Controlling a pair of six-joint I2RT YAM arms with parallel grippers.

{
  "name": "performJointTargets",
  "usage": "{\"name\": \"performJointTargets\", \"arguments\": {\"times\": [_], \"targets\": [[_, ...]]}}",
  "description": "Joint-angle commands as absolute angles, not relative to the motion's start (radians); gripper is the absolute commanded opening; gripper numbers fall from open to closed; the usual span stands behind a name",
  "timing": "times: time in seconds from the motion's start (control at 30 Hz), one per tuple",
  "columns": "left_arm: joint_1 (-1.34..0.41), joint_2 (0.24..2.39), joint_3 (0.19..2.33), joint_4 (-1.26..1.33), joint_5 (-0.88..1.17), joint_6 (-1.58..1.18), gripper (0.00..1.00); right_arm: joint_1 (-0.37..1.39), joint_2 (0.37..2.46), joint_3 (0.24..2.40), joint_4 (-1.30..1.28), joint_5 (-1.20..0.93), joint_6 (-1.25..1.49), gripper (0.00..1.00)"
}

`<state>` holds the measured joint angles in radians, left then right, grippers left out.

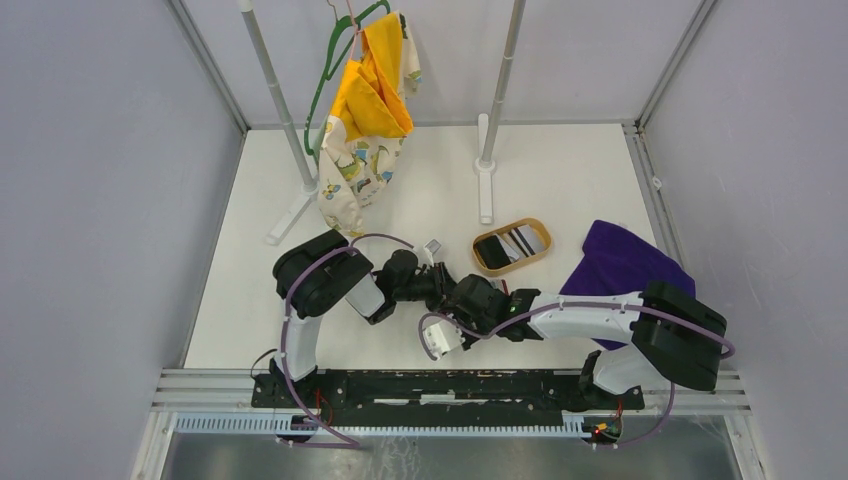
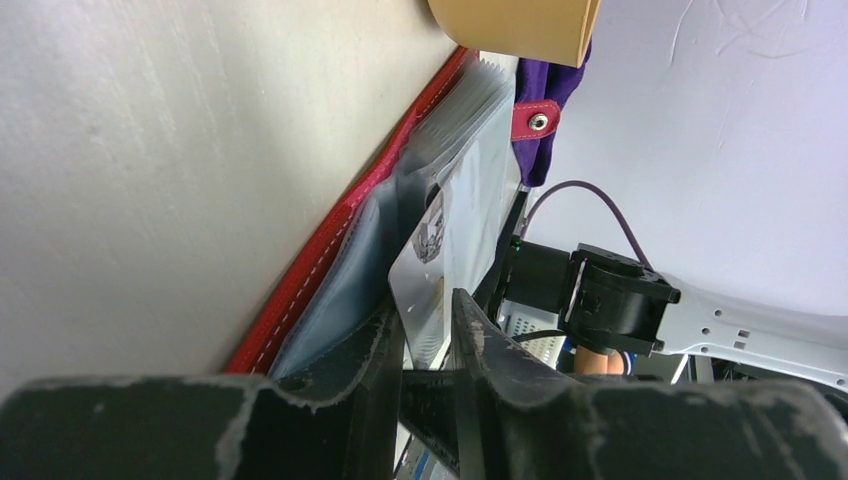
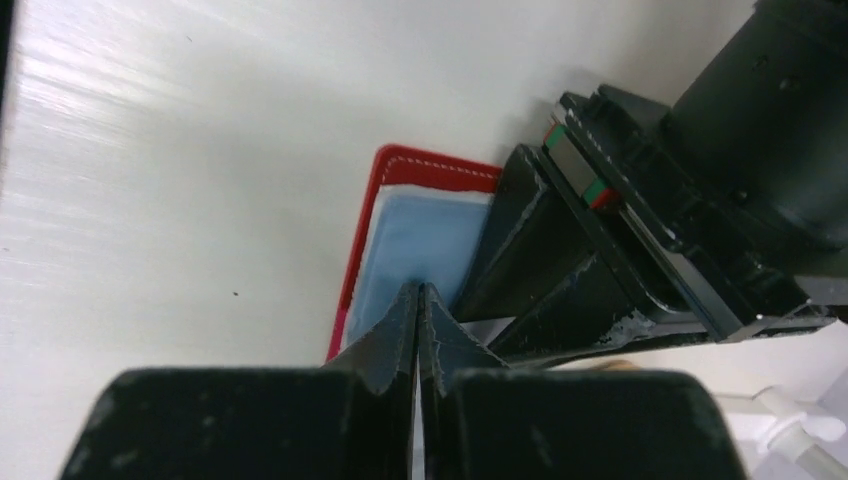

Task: Put the credit cards into the card holder
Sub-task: Insert the credit card into the card holder.

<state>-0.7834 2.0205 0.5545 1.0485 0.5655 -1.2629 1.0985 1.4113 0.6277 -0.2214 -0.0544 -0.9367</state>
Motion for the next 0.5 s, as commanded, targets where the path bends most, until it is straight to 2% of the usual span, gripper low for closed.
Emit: {"name": "performJointTargets", "arguments": {"times": [0.0,0.37,0.47], "targets": [[-0.797,2.018,0.566,1.018,0.575,-1.190,0.32,1.095,1.396,0.637,-0.256,0.061,-0.973,0.02],[-0.796,1.996,0.576,0.980,0.565,-1.170,0.36,1.010,1.348,0.645,-0.351,-0.039,-1.004,0.01],[-0.796,1.981,0.575,0.967,0.556,-1.161,0.37,0.971,1.315,0.664,-0.391,-0.151,-1.002,0.02]]}}
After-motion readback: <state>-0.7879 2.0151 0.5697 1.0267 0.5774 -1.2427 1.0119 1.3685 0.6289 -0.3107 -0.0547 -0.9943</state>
